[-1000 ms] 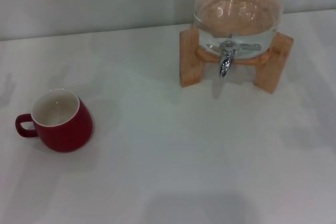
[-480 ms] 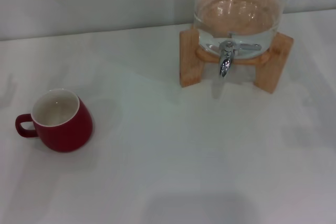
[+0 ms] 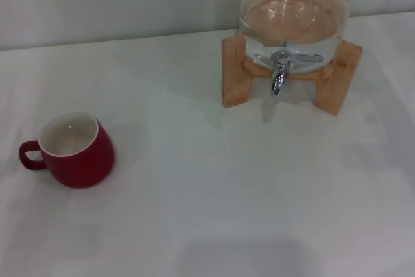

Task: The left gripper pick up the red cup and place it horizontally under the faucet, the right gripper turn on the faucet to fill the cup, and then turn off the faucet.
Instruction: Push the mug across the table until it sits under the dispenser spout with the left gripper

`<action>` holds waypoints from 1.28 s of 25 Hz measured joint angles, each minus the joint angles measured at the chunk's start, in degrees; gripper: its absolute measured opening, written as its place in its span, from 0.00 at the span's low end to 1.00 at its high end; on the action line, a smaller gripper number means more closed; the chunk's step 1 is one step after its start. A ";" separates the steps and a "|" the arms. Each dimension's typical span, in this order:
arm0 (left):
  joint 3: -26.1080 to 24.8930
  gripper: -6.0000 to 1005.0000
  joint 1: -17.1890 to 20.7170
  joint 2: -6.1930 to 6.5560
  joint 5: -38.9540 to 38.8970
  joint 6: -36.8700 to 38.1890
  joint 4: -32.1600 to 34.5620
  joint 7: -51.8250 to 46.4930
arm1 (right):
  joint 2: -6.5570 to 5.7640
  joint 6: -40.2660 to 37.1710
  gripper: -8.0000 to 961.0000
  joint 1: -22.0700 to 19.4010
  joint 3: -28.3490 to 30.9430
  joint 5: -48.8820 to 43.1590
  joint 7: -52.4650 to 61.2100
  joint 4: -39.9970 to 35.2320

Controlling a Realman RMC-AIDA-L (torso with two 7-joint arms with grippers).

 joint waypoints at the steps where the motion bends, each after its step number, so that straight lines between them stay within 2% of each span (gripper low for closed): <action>1: 0.67 0.84 0.75 -0.02 0.00 -0.10 0.04 0.00 | -0.04 -0.26 0.65 0.23 -0.02 -0.02 -0.01 0.00; 6: 4.17 0.84 4.42 -0.04 -0.02 -0.60 0.17 -0.02 | -0.16 -1.83 0.65 1.19 -0.15 -0.25 -0.10 0.00; 14: 6.47 0.84 7.75 -0.04 -0.07 -1.09 0.49 -0.02 | -0.32 -3.35 0.65 2.21 -0.38 -0.38 -0.13 -0.04; 32: 8.24 0.84 7.69 0.07 -0.06 1.67 2.28 0.32 | -0.16 -3.10 0.65 2.17 -0.42 -0.37 -0.14 -0.03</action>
